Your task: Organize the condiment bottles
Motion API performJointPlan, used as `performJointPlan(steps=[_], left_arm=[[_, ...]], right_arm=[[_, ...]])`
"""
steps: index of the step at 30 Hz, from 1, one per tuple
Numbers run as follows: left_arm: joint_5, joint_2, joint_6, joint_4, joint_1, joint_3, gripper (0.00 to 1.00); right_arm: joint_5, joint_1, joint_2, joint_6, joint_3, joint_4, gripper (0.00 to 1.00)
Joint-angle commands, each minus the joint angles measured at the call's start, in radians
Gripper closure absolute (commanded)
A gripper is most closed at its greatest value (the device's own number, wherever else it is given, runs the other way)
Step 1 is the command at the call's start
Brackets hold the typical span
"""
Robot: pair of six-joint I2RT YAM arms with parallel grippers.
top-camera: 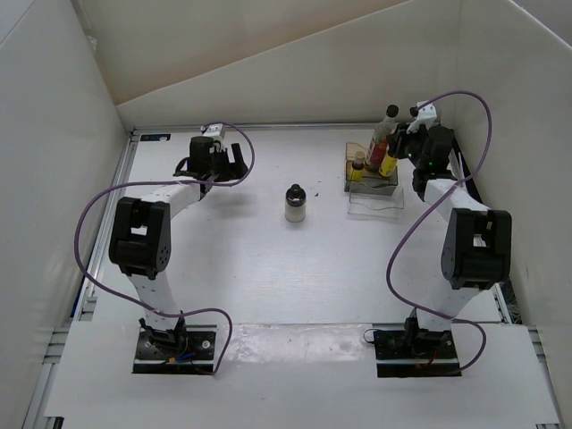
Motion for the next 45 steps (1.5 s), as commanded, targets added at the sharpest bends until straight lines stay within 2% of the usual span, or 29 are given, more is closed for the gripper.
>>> performJointPlan(steps=[1,7,21,45], left_arm=[[-0.006,0.007,0.007,-0.007,-0.001,0.045,0.00],[-0.008,0.019,0.006,-0.007,0.002,0.047,0.00],[-0.003,0.025,0.011,-0.011,0.006,0.039,0.00],[-0.002,0.071,0.010,-0.030,0.002,0.091,0.00]], right_arm=[[-0.022,0.002,0.016,0.005,0.095,0.100,1.00],[-0.028,0.005,0.065,0.007,0.111,0.101,1.00],[-0.019,0.048,0.092,-0.021,0.028,0.118,1.00],[-0.054,0.021,0.157,-0.039,0.013,0.144,1.00]])
